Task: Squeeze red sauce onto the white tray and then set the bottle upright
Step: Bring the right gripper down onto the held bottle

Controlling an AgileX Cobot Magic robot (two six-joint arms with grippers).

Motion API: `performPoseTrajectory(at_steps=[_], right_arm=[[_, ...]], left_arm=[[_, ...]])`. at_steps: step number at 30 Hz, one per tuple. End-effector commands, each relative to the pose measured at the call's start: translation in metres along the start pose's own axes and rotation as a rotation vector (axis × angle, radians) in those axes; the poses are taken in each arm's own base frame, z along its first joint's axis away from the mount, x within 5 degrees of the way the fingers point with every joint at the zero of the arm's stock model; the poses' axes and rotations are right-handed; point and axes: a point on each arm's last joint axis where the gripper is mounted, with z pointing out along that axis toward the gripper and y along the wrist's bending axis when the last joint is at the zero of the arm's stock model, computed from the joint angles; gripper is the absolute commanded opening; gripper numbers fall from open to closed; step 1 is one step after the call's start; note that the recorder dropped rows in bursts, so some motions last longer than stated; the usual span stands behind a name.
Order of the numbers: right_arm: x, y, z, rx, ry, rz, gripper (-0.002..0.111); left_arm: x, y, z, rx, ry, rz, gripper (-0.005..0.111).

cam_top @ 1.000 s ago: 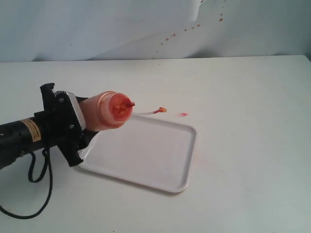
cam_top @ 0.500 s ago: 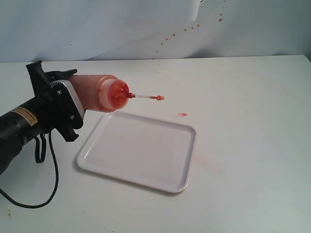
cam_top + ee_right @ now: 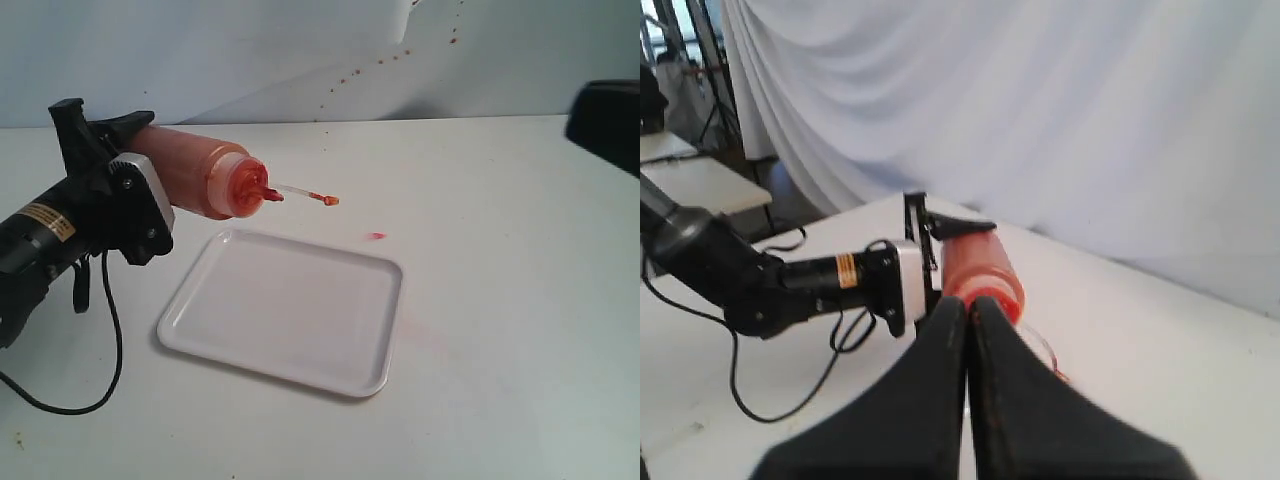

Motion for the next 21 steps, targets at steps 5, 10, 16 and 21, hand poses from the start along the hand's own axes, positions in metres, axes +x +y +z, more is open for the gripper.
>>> performPoseTrajectory(at_steps=[5,10,16,21], right_arm=[[-0.006,-0.065,0.071,-0.134,0.164,0.019,0.000],[-0.009,-0.094,0.103,-0.149,0.191,0.040,0.000],[0.001,-0.106,0.146,-0.230,0.236,-0.013,0.000],[0.015,-0.116,0.181,-0.241,0.274,-0.015,0.000]], left_arm=[[-0.004,0.010,0.003,-0.047,-0.012,0.036,0.000],[-0.004,0.010,0.003,-0.047,-0.011,0.065,0.000],[-0.004,0.010,0.003,-0.048,-0.006,0.124,0.000],[-0.003,0.011,0.004,-0.052,0.000,0.156,0.000]])
